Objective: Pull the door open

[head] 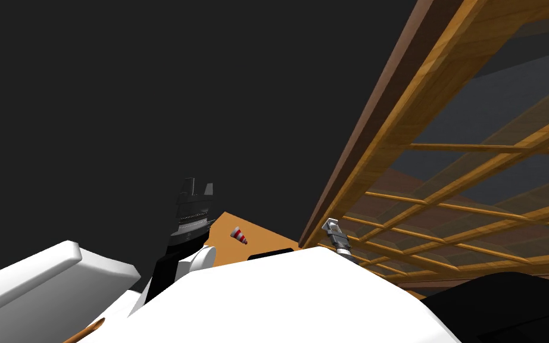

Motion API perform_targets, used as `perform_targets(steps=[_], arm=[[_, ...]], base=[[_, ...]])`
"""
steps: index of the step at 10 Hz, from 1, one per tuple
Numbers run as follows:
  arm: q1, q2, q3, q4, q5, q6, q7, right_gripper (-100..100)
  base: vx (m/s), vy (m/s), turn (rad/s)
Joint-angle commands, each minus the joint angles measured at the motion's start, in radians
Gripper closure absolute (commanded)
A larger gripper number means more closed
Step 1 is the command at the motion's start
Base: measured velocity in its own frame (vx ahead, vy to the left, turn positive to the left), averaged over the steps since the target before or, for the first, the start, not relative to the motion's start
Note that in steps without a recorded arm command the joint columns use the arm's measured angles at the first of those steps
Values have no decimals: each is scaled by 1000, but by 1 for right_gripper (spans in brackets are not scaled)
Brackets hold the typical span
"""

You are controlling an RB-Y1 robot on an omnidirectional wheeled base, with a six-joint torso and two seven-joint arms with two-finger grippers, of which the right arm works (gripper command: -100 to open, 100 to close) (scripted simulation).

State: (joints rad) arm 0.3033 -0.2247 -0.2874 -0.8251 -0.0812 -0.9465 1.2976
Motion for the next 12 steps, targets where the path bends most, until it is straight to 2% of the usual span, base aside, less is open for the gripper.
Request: perform_targets(steps=[1,5,6,9,12], arm=[[1,0,0,0,0,-1,-1,100],[1,0,0,0,0,-1,-1,100],[-1,0,5,4,-3,2,-39,100],[-5,-1,10,7,-7,3,-87,100],[-12,-3,18,11,-15,4,-165,100]], base=[[-23,18,-4],[-7,4,0],[-10,-7,4],[-16,-4,6],[-24,-5,7]])
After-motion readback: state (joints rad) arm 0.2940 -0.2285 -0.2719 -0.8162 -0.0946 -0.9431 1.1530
